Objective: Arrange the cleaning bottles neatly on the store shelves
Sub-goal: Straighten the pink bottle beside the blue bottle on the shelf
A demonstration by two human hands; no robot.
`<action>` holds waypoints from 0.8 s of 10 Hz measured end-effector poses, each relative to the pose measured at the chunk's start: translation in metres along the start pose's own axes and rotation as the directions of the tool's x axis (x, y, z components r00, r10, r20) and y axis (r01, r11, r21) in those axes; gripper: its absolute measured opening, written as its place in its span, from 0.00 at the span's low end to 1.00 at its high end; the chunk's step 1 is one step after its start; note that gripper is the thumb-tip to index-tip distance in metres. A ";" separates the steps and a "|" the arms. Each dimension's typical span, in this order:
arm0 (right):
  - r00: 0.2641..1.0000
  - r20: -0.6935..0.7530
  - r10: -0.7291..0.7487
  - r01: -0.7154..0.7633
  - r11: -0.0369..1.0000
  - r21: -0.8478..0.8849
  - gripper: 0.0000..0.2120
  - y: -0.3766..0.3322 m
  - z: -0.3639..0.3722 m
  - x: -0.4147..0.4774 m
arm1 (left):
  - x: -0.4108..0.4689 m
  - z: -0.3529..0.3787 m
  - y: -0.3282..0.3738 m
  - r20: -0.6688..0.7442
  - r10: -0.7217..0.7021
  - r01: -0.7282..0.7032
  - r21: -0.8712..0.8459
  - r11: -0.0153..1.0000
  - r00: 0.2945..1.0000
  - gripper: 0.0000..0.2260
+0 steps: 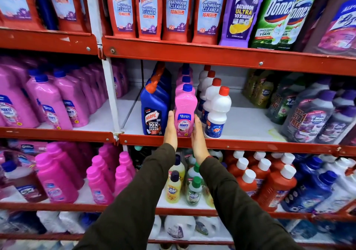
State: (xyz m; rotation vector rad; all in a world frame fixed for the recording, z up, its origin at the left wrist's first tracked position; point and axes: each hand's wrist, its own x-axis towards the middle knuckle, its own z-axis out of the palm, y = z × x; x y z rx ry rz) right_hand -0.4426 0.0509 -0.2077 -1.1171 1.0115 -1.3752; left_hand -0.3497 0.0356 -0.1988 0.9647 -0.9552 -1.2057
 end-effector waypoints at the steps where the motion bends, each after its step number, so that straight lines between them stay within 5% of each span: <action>1: 1.000 0.012 -0.009 0.009 1.000 -0.020 0.27 0.000 -0.001 0.002 | 0.001 0.002 -0.002 -0.004 -0.005 0.005 -0.010 1.000 1.000 0.18; 4: 0.999 -0.038 0.039 -0.041 0.999 -0.036 0.18 -0.005 -0.006 0.000 | -0.006 0.005 0.001 -0.032 0.007 -0.005 0.054 0.999 0.999 0.35; 5: 0.996 -0.090 -0.007 0.004 0.999 -0.033 0.18 -0.006 -0.011 -0.003 | -0.013 0.004 0.000 -0.024 0.065 -0.060 0.169 0.984 0.998 0.31; 7: 0.948 -0.285 -0.141 0.133 0.990 -0.047 0.18 -0.007 -0.036 -0.026 | -0.043 0.011 -0.014 -0.324 0.266 -0.233 0.138 0.963 0.908 0.17; 8: 0.913 -0.373 -0.167 0.168 0.985 -0.029 0.18 -0.014 -0.060 -0.034 | -0.049 0.028 -0.032 -0.301 0.240 -0.240 0.036 0.970 0.923 0.14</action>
